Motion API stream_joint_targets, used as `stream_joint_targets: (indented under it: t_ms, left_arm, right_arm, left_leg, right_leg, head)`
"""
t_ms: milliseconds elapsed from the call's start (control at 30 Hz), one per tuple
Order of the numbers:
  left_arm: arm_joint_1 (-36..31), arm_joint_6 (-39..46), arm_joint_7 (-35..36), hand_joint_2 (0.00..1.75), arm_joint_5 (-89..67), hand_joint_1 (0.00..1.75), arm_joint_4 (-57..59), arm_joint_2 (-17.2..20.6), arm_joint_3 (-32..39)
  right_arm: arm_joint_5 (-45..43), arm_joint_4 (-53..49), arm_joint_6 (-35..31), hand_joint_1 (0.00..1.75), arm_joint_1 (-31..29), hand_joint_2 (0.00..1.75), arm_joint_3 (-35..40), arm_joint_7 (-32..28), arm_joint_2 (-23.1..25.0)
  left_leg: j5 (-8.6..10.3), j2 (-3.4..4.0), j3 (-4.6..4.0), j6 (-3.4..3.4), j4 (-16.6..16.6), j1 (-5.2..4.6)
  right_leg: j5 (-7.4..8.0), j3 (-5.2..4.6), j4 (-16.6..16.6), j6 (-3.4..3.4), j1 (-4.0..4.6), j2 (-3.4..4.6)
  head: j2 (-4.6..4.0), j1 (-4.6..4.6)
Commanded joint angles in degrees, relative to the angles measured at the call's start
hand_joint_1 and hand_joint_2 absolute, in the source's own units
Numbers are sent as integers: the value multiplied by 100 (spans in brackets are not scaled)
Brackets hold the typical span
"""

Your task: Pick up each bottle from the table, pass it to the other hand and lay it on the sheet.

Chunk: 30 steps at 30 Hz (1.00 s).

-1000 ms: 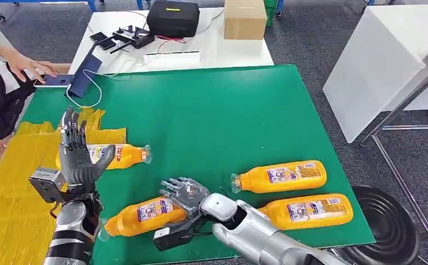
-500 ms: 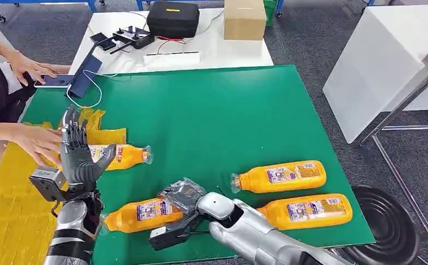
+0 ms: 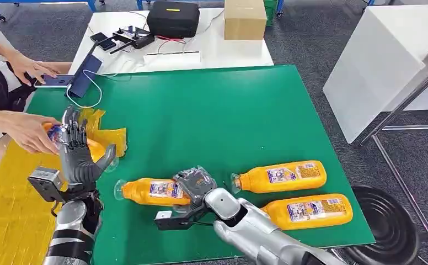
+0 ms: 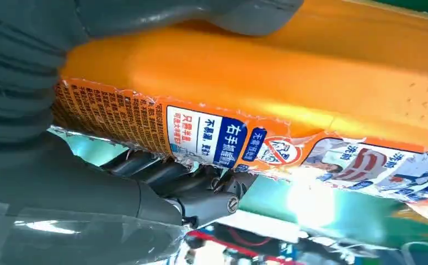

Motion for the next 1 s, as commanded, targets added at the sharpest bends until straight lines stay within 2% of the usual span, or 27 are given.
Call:
stream_joint_targets:
  t_ms: [33, 67, 100, 167, 200, 800, 1000]
  left_arm:
    - [-66, -57, 1, 175, -79, 0, 26, -67, 50]
    - [-37, -54, 5, 175, -83, 0, -14, -63, 67]
    - [-11, -52, 7, 175, -88, 0, -47, -65, 79]
    - [16, -51, 15, 175, -97, 0, -74, -56, 90]
    - [44, -50, 16, 175, -97, 0, -98, -64, 115]
    - [101, -56, 16, 175, -101, 0, -130, -86, 113]
    - [190, -60, 26, 175, -99, 0, -252, -112, 76]
  right_arm:
    - [566, -66, -287, 129, 170, 175, -861, 19, 99]
    - [590, -278, -311, 93, 240, 175, -968, -26, 90]
    - [620, -412, -281, 138, 277, 175, -1008, -43, 71]
    - [618, -498, -262, 150, 283, 175, -1037, -47, 66]
    - [633, -658, -325, 175, 335, 175, -1110, -89, 53]
    - [635, -1093, -645, 175, 569, 175, -1407, -190, 49]
    - [838, -1647, -1219, 175, 876, 175, -1931, -30, 14]
  left_leg:
    - [-5, -9, 6, -6, 0, 5]
    - [-20, -15, 24, -13, 10, 15]
    - [-5, -9, 2, -6, 1, 5]
    - [-5, -6, -2, -6, 2, 5]
    - [-9, -4, 4, -7, 5, 8]
    - [-6, -8, 1, -6, 2, 5]
    - [-6, -12, -1, -6, 2, 5]
  right_leg:
    - [-6, 8, -1, -2, 4, -2]
    - [-19, 29, 4, -6, 13, 1]
    - [-5, 5, -1, -2, 4, -2]
    - [-4, 2, 0, -2, 4, 2]
    - [-6, 7, 0, -2, 7, 6]
    - [-6, 5, -1, -2, 4, -1]
    - [-7, 5, -1, -2, 4, -5]
  head:
    - [0, 0]
    - [0, 0]
    - [0, 0]
    - [0, 0]
    - [0, 0]
    - [0, 0]
    - [0, 2]
